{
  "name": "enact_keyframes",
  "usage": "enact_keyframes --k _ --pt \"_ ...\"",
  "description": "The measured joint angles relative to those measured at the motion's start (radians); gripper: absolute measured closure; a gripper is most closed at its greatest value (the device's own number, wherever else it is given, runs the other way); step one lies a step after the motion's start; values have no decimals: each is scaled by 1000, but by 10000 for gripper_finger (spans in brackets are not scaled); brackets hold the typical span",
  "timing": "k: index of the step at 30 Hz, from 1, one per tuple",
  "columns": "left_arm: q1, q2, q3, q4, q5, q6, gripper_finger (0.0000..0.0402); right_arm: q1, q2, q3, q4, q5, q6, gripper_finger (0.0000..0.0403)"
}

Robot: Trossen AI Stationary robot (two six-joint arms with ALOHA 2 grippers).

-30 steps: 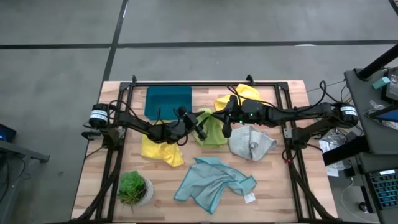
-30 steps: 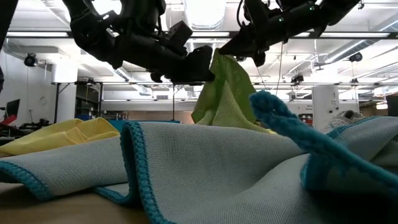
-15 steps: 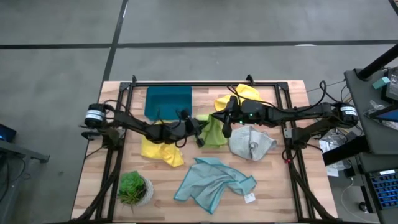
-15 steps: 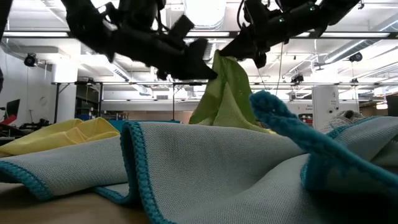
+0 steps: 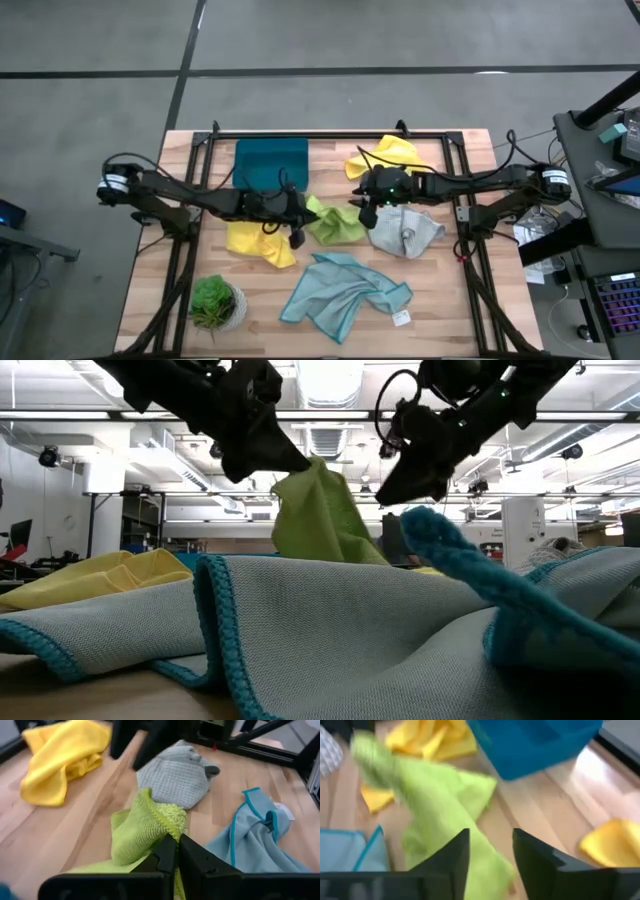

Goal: Fold microfiber towels
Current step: Fold the green microfiber towel

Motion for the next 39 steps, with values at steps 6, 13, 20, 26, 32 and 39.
enact_keyframes --k 6,13,20,26,32,39 --pt "0 -3 -2 -7 1 -23 401 14 6 -14 -65 -176 -20 196" --pt "0 -2 -2 -20 2 -23 401 60 108 -100 21 -124 -119 189" --pt "0 -2 -2 -20 2 -24 401 65 284 -122 236 -77 -135 189" --pt "0 -2 -2 -20 2 -25 402 66 359 -101 303 11 -154 204" --pt "0 -2 -2 -20 7 -41 402 66 350 -98 297 15 -154 248" --pt "0 -2 -2 -28 29 -51 402 66 269 -98 238 14 -156 326"
